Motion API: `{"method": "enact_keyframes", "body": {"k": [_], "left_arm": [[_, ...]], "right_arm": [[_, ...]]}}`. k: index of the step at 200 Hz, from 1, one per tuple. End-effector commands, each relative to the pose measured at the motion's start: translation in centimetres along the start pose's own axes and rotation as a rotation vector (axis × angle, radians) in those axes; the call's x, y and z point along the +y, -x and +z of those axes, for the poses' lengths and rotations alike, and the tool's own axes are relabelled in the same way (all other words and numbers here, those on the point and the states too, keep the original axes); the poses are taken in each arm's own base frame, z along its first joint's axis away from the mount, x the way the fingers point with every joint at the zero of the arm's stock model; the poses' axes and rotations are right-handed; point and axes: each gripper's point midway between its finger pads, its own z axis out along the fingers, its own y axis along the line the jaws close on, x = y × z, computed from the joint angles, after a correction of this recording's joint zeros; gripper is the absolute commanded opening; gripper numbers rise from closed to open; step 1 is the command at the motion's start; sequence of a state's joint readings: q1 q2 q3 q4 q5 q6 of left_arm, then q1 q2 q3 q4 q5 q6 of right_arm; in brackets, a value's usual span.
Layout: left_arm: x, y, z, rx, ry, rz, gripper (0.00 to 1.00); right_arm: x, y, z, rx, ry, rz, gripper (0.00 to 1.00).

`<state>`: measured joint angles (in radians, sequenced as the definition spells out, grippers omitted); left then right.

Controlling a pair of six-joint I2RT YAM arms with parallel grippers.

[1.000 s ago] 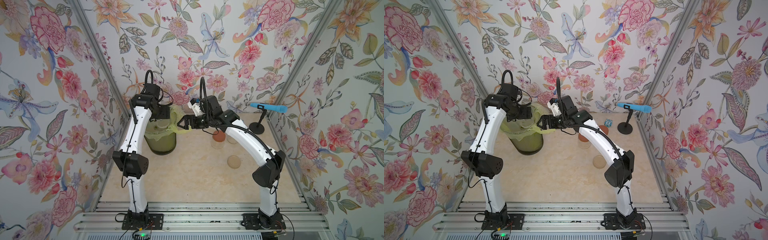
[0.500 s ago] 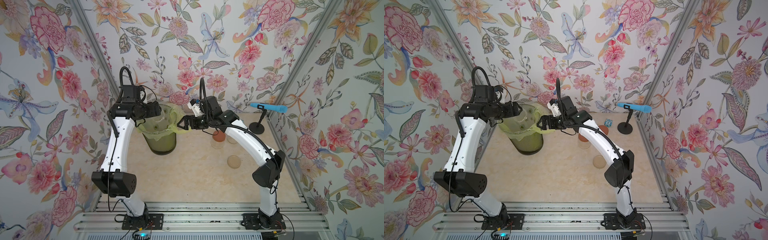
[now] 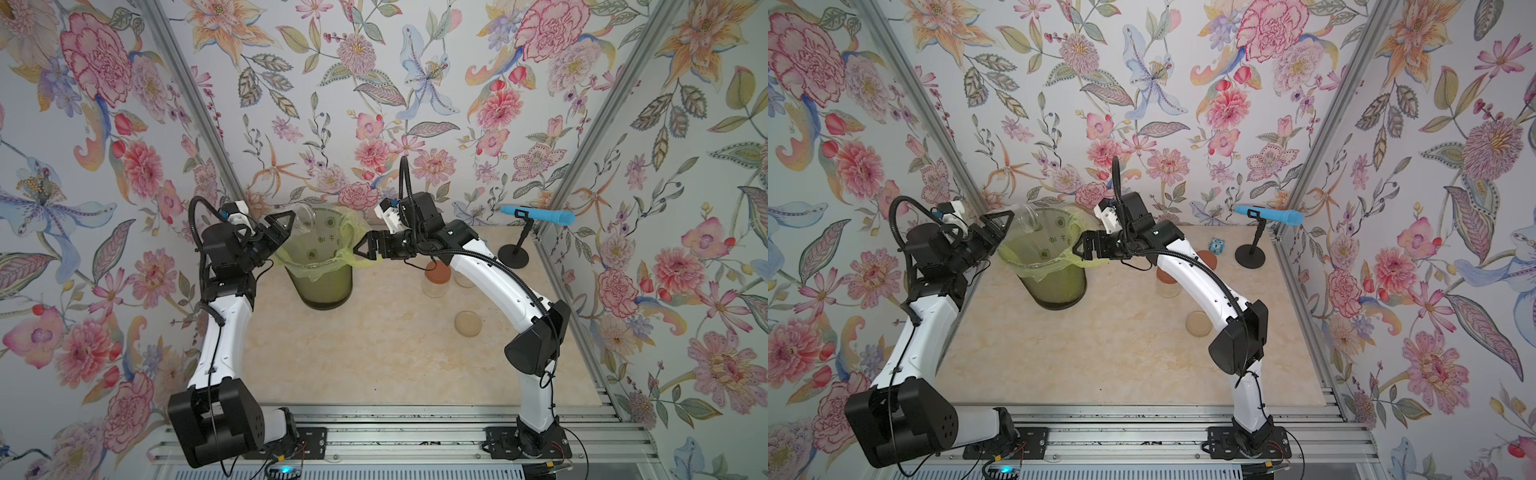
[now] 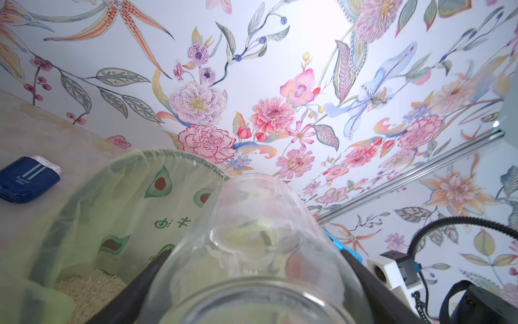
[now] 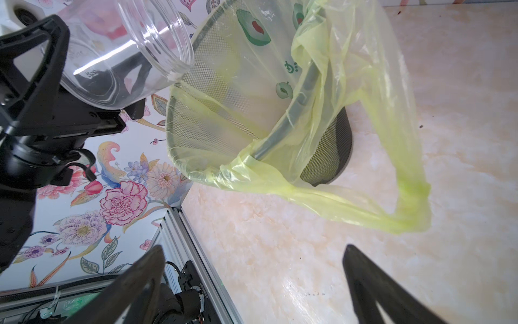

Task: Empty moldy rice from jars
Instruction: Pour the moldy rice from the jar into the trash bin.

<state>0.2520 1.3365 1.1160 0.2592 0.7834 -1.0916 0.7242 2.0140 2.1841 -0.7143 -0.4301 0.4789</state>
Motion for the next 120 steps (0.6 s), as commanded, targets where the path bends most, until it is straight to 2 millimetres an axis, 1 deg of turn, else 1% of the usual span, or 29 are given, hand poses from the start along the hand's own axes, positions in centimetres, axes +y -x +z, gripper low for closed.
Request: {"method": "enact_keyframes", "body": {"k": [1,21,50,65,69,81,84,94,102,111,120], "left_arm": [[-7.5,2.0,-1.3,-0.047,-0.274,0.08,0.0],[-7.4,2.1,-1.1,-0.038,-0.247,0.11,0.0],[-6.3,2.5,-0.5,-0.006,-0.141,0.161,0.0],[-4.9,2.6,-0.2,0.025,-0.03,0.206,0.0],[-4.9,2.8,-0.1,0.03,-0.011,0.221,0.0],[-4.2,3.1,0.0,0.06,0.069,0.261,0.0],[-3.6,2.9,0.0,0.077,0.096,0.26,0.0],[-2.9,3.2,0.1,0.104,0.162,0.286,0.0],[-2.0,3.1,0.0,0.137,0.232,0.293,0.0],[-0.6,3.0,-0.1,0.177,0.321,0.291,0.0],[-0.2,2.9,0.0,0.214,0.377,0.306,0.0]], "right_arm": [[0.5,-0.1,0.3,0.008,0.015,0.002,1.0],[0.6,0.1,0.4,0.005,0.017,0.001,1.0],[0.6,0.3,0.7,0.004,0.022,0.0,1.0],[0.7,0.4,0.7,0.003,0.026,0.0,1.0],[0.7,0.3,0.7,0.004,0.027,-0.002,1.0],[0.5,0.3,0.9,0.007,0.025,0.0,1.0],[0.5,0.4,0.8,0.005,0.025,0.0,1.0],[0.4,0.4,0.9,0.007,0.026,0.001,1.0],[0.4,0.4,1.0,0.008,0.027,0.002,1.0],[0.4,0.4,1.0,0.009,0.028,0.002,1.0],[0.4,0.4,1.1,0.01,0.03,0.002,1.0]]}}
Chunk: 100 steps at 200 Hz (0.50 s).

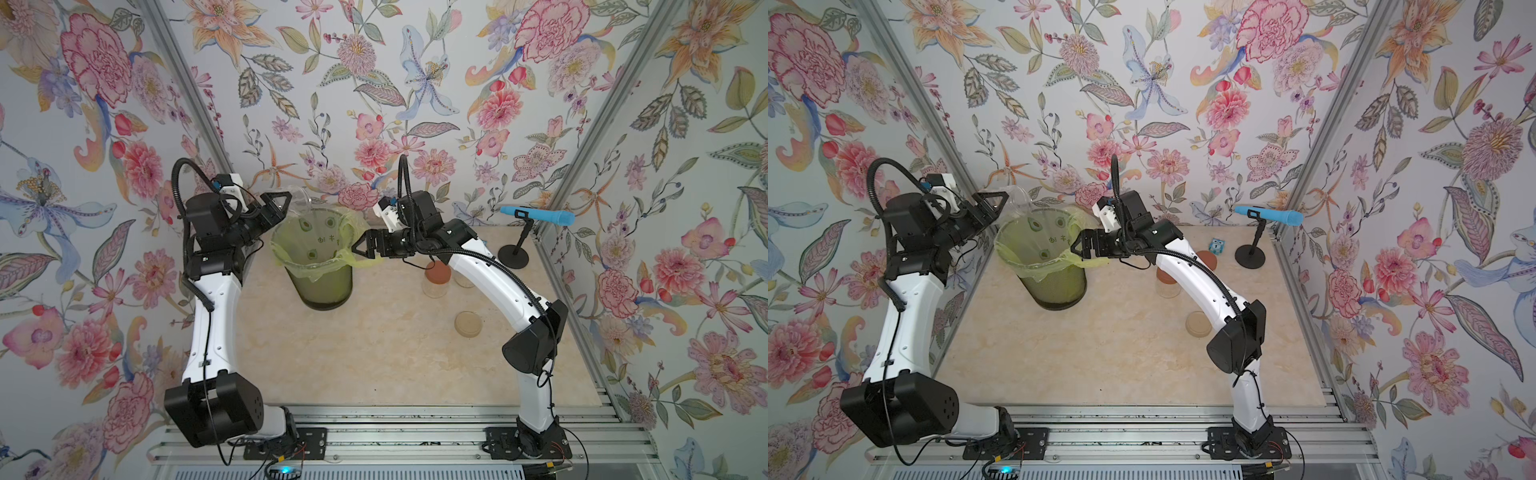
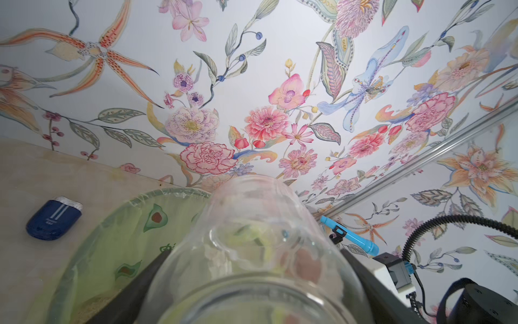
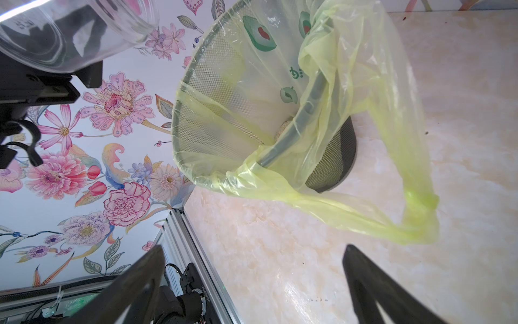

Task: Empty moldy rice from jars
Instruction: Pour the moldy rice from the jar into the trash bin.

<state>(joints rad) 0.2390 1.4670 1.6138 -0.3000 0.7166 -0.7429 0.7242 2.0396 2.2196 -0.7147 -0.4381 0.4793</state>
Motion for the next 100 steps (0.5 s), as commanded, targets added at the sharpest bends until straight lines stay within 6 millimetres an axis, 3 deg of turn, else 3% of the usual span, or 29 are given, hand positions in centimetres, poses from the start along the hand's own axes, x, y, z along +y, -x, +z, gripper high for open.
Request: {"method": "enact_keyframes", "body": {"k": [1,20,62,100], "left_arm": [[3.1,-2.3,-0.2,0.164,0.223,0.077,0.0],[4.5,-3.6,0.6,0.303,0.401,0.138,0.0],[3.4,-5.1,2.6,0.406,0.711,0.351,0.0],[2.5,-2.9,1.9,0.283,0.839,0.445,0.0]], "right_arm": [[0.2,0.0,0.7,0.013,0.018,0.007,1.0],[0.1,-0.1,1.0,0.02,0.022,0.011,1.0],[-0.2,-0.2,1.5,0.028,0.025,0.017,1.0],[-0.7,0.5,1.1,0.014,0.023,0.026,1.0]]}}
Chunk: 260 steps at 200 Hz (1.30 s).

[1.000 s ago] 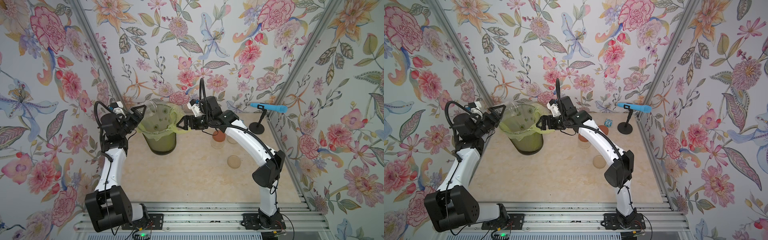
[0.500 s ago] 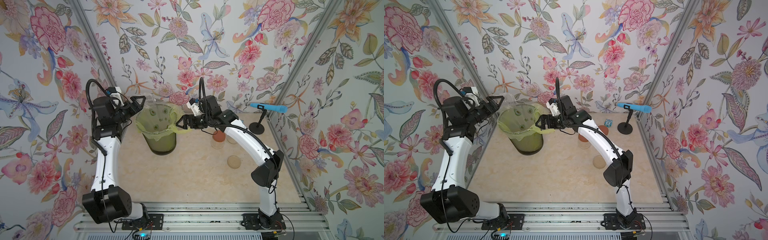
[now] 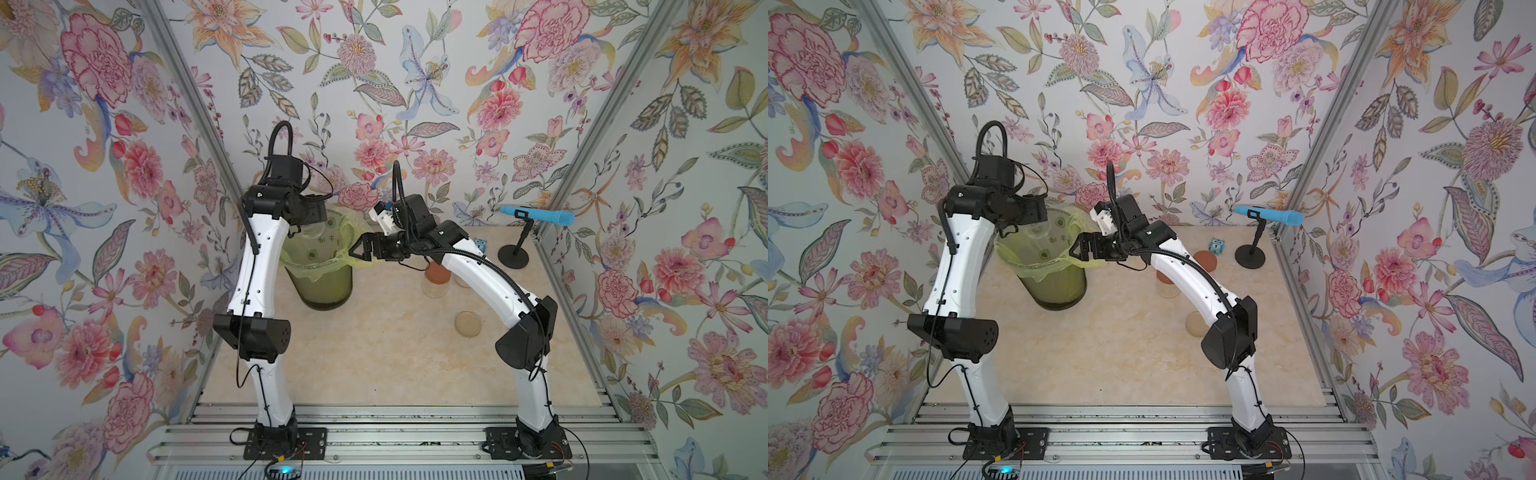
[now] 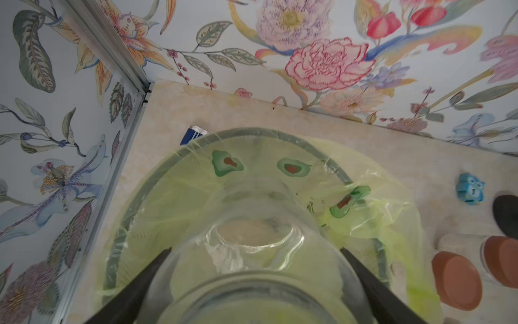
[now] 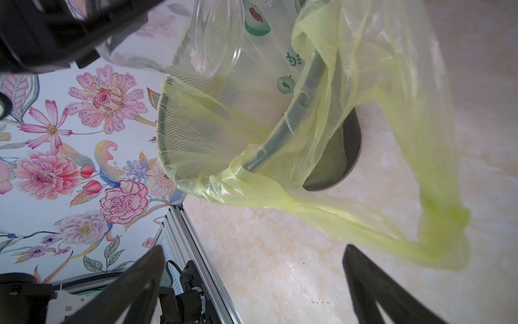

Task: Empty moldy rice from jars
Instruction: Pour the moldy rice from the jar into the trash bin.

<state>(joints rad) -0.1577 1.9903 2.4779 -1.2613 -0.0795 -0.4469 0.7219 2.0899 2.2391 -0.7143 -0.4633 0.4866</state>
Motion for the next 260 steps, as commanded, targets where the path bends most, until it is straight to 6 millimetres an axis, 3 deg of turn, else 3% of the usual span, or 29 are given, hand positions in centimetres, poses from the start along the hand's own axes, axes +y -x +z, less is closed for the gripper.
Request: {"method": "enact_keyframes", "body": {"k": [1,72,89,126,137,182,207,242,260], "left_arm": [[4.8,2.1,-3.9,-0.116,0.226,0.006,0.0],[3.8,2.1,-3.5,-0.112,0.225,0.061,0.0],[2.8,1.8,-3.1,-0.098,0.183,0.056,0.0],[-1.8,2.6,-2.9,-0.094,-0.16,-0.048,0.0],[-2.3,2.4,-2.8,-0.078,-0.186,-0.045,0.0],[-2.8,-1.2,-0.4,0.096,-0.21,-0.019,0.0],[-2.0,-2.0,0.1,0.123,-0.174,-0.014,0.0],[-0.4,-6.0,3.0,0.249,-0.052,0.033,0.0],[-0.1,-6.5,3.7,0.266,-0.02,0.043,0.0]], "right_arm": [[0.3,1.0,-0.7,-0.021,0.015,0.003,1.0],[-0.3,0.8,-0.7,-0.014,0.007,0.018,1.0],[-0.4,0.7,-0.6,-0.011,0.005,0.024,1.0],[-0.6,0.6,-0.6,-0.007,0.001,0.026,1.0],[-0.4,0.6,-0.7,-0.009,0.002,0.021,1.0],[-0.9,0.5,-1.0,-0.01,-0.007,0.023,1.0],[-0.9,0.5,-1.0,-0.008,-0.006,0.023,1.0],[-1.2,0.1,-1.0,0.001,-0.011,0.03,1.0],[-1.2,0.0,-1.0,0.005,-0.009,0.031,1.0]]}}
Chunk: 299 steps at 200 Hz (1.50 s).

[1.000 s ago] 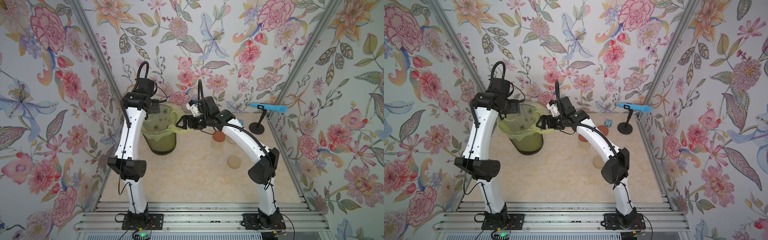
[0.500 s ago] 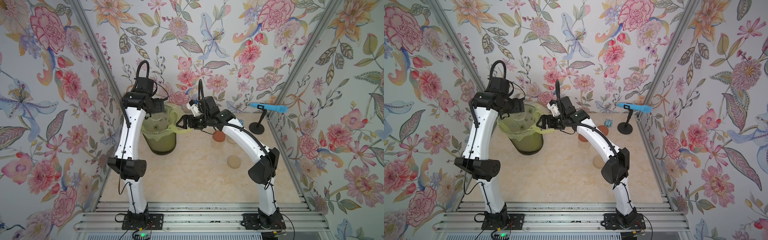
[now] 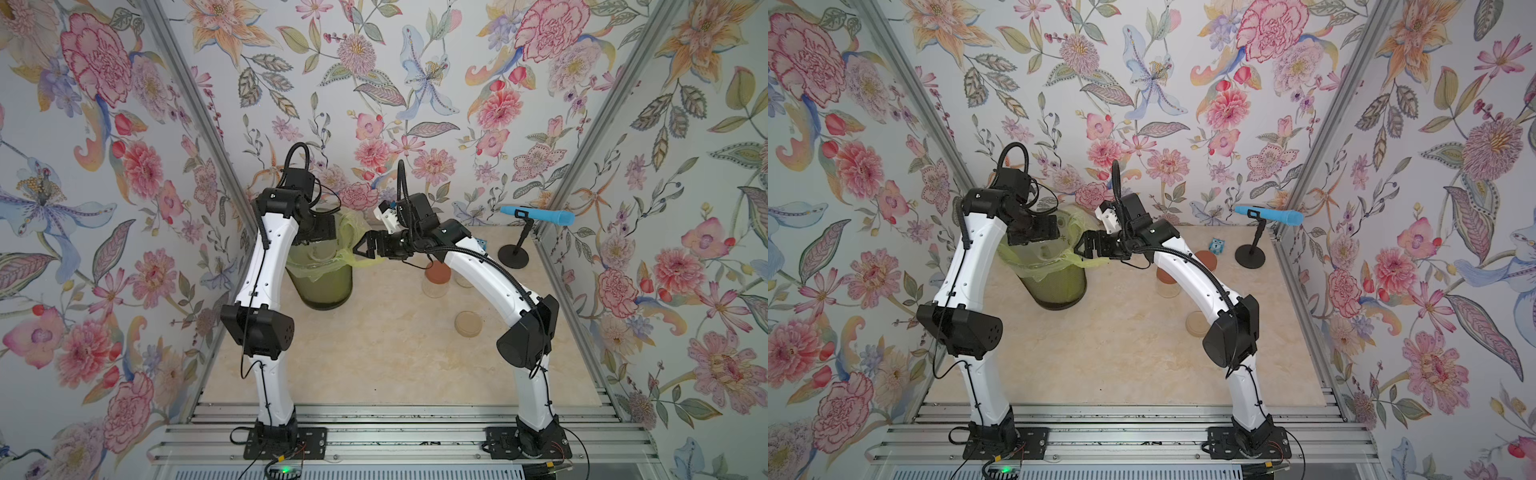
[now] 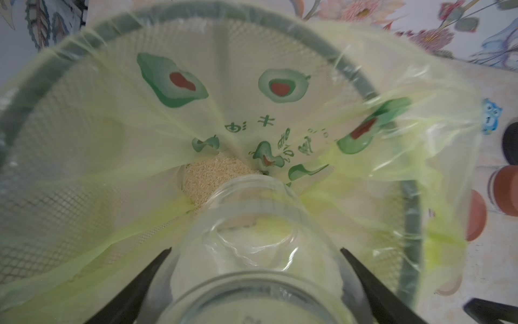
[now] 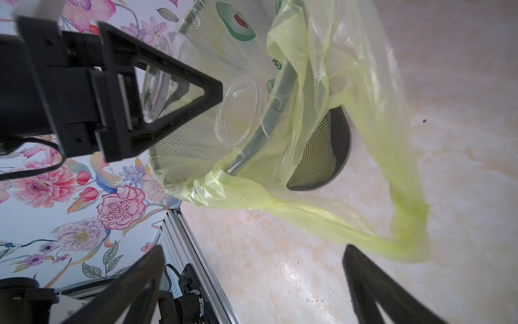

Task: Empty moldy rice from jars
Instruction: Pour the moldy rice from the jar into the trash bin.

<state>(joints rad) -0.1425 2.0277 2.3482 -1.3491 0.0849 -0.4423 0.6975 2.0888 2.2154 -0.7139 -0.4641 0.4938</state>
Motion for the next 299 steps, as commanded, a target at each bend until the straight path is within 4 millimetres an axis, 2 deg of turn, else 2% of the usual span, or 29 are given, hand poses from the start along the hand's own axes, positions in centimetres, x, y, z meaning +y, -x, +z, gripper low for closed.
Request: {"method": "enact_keyframes", "body": {"k": [1,40,59,82,100,123,141,162,193,196,200,218,263,283,286,288,293,299], "left_arm": [[1.1,0.0,-0.5,-0.019,0.069,0.018,0.0],[1.1,0.5,0.1,-0.021,0.076,0.015,0.0],[0.7,1.6,-0.9,-0.063,0.048,-0.001,0.0],[-0.3,4.0,-3.2,-0.151,-0.074,-0.064,0.0],[-0.5,6.2,-5.8,-0.247,-0.186,-0.13,0.0],[-0.1,7.9,-8.4,-0.33,-0.328,-0.211,0.0],[-0.8,9.1,-10.3,-0.393,-0.48,-0.25,0.0],[-0.9,9.7,-12.6,-0.462,-0.651,-0.307,0.0],[-0.8,9.0,-14.9,-0.543,-0.952,-0.446,0.0],[-0.6,8.8,-14.5,-0.535,-0.971,-0.472,0.0],[-0.6,8.6,-15.9,-0.562,-1.01,-0.479,0.0],[0.4,7.6,-15.8,-0.576,-1.094,-0.552,0.0],[1.0,7.5,-15.1,-0.538,-0.988,-0.505,0.0],[1.4,7.6,-14.4,-0.507,-0.887,-0.463,0.0],[1.5,7.5,-14.9,-0.51,-0.865,-0.448,0.0],[1.7,7.7,-13.8,-0.487,-0.846,-0.456,0.0],[2.0,7.7,-12.9,-0.464,-0.794,-0.439,0.0],[2.5,7.5,-12.8,-0.448,-0.732,-0.409,0.0]], "right_arm": [[0.4,-0.1,-0.9,0.004,0.014,0.0,1.0],[0.5,0.0,-1.0,0.002,0.019,-0.002,1.0],[0.3,0.1,-1.0,-0.001,0.015,0.001,1.0],[0.0,0.1,-1.1,-0.001,0.014,0.006,1.0],[0.0,0.1,-1.1,-0.001,0.012,0.006,1.0],[0.0,0.2,-1.1,-0.003,0.013,0.009,1.0],[-0.2,0.2,-1.0,0.0,0.01,0.011,1.0],[-0.2,0.2,-0.9,0.0,0.01,0.011,1.0],[-0.3,0.3,-0.8,-0.002,0.008,0.012,1.0],[-0.3,0.3,-0.8,-0.003,0.007,0.011,1.0],[-0.3,0.3,-0.8,-0.002,0.008,0.011,1.0],[-0.3,0.3,-0.6,0.0,0.01,0.015,1.0],[-0.3,0.3,-0.2,0.005,0.014,0.02,1.0],[-0.3,0.3,-0.1,0.006,0.016,0.02,1.0],[-0.4,0.3,-0.1,0.007,0.016,0.021,1.0],[-0.3,0.3,-0.2,0.006,0.017,0.02,1.0],[-0.3,0.3,-0.1,0.006,0.018,0.02,1.0],[-0.3,0.3,-0.1,0.007,0.016,0.019,1.0]]}}
